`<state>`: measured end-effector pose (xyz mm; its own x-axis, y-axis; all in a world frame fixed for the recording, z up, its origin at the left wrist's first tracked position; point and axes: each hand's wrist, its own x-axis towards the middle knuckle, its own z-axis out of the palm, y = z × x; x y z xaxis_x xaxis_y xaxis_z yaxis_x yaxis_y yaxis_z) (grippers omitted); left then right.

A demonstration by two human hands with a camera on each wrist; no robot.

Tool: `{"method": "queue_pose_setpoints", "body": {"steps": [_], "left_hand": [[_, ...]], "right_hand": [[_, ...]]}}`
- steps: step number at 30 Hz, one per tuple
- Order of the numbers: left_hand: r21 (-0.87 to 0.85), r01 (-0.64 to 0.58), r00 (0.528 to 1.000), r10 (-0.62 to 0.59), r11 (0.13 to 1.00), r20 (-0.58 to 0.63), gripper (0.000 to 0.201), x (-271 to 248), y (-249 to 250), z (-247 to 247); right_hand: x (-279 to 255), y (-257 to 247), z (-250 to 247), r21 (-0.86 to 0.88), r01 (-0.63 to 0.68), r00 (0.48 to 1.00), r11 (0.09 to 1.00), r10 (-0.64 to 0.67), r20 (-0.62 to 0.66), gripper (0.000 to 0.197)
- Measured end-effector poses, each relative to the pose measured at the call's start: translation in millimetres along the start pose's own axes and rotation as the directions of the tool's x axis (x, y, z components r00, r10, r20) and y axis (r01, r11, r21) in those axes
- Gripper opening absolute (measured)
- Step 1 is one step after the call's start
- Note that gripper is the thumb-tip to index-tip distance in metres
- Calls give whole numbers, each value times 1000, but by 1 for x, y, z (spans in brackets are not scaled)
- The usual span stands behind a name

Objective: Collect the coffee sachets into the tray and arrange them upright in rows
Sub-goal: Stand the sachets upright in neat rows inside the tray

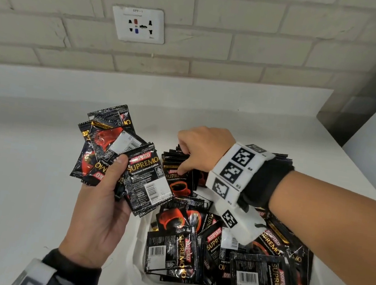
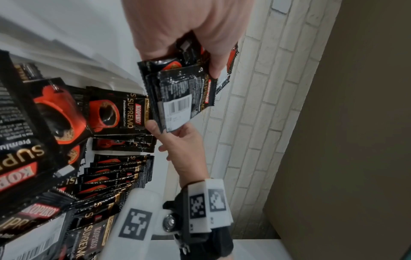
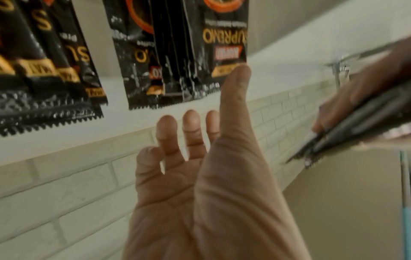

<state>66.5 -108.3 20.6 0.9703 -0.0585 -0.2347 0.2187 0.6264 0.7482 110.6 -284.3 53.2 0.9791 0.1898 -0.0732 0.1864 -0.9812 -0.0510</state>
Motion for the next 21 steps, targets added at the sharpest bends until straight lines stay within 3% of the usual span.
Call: {"method": "queue_pose_setpoints", "body": {"steps": [4, 7, 11, 13, 16, 21], "left_hand": [[-25, 35, 999, -34, 999, 28, 13, 1, -4, 8], [-39, 53, 997, -51, 998, 65, 27, 0, -7, 17], [-42, 91, 987, -84, 995, 140, 41, -6, -16, 37], [-23, 114, 979, -109, 993, 175, 44, -11, -24, 47], [1, 131, 971, -128, 991, 203, 47, -19, -35, 56], [48, 132, 963, -140, 990, 228, 39, -27, -44, 58]], "right_hand": [[-21, 10, -17, 121, -75, 997, 990, 74, 5, 26], [-46, 15, -28, 418, -109, 989, 902, 139, -44, 16], [-84, 1, -18, 767, -190, 981, 613, 151, 123, 28], [-94, -2, -3, 865, -206, 970, 458, 211, 120, 25], [-108, 3, 12, 943, -224, 932, 247, 337, 133, 19], [-125, 9, 26, 978, -206, 910, -10, 365, 195, 23]]}}
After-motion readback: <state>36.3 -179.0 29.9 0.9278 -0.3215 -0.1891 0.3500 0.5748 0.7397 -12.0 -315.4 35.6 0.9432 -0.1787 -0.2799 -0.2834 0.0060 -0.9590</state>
